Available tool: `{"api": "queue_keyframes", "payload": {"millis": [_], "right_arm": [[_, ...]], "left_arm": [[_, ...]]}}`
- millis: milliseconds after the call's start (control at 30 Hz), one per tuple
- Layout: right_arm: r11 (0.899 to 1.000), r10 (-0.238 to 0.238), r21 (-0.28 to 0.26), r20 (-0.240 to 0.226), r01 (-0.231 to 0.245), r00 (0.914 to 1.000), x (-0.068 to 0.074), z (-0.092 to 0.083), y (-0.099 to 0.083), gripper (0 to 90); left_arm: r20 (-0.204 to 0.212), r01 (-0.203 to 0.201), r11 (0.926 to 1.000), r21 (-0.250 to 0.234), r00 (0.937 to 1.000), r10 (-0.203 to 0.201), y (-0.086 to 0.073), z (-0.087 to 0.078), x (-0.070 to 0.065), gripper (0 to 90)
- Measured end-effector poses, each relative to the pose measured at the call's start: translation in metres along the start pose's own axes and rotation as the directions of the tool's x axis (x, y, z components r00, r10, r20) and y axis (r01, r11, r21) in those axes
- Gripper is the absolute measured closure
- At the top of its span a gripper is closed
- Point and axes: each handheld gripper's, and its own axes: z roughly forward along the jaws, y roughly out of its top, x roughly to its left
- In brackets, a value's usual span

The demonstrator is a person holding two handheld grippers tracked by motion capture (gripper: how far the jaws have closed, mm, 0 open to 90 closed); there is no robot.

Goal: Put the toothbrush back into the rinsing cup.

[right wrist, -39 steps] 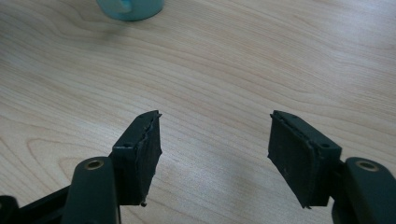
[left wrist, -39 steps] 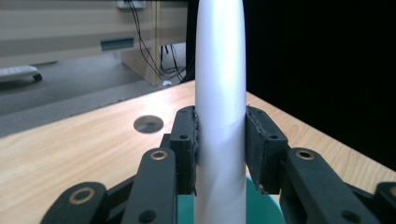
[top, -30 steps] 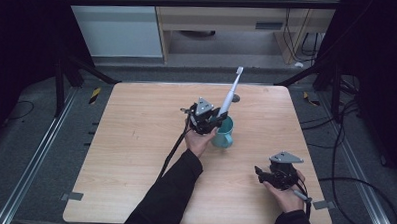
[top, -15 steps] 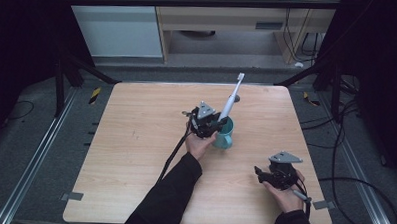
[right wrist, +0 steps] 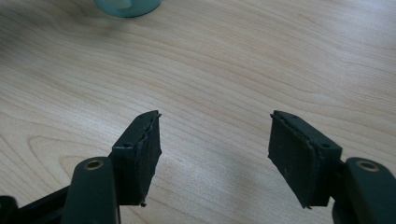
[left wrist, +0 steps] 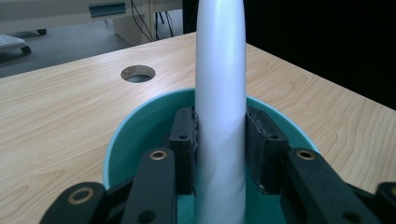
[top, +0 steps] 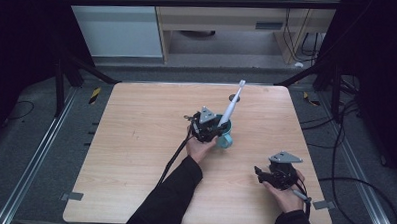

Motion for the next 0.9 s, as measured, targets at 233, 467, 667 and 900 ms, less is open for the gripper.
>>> {"api": "queue_keyframes", "payload": {"millis": [233, 467, 667, 900], "right_arm": [[1.0, 0.004, 0.001, -0.003, -0.004, 1.0, 0.001, 0.0, 0.0, 33.4], [1.0, 0.006, 0.0, -0.004, -0.006, 1.0, 0.001, 0.0, 0.0, 33.1], [1.0, 0.007, -0.004, 0.001, -0.007, 1.0, 0.0, -0.001, 0.0, 32.1], [0.999, 0.026, -0.019, 0.013, -0.026, 0.9996, -0.001, -0.002, 0.001, 27.2]], "left_arm": [[-0.007, 0.009, 1.0, 0.003, 0.9999, -0.009, 0.0, -0.001, 0.0, 64.7], [-0.01, 0.015, 0.9999, 0.003, 0.9998, -0.015, 0.003, -0.008, 0.002, 58.5], [-0.013, -0.005, 0.9999, -0.016, 0.9999, 0.005, 0.01, -0.031, 0.001, 48.7], [0.007, -0.029, 0.9996, 0.005, 0.9996, 0.029, 0.019, -0.081, 0.01, 42.3]]}}
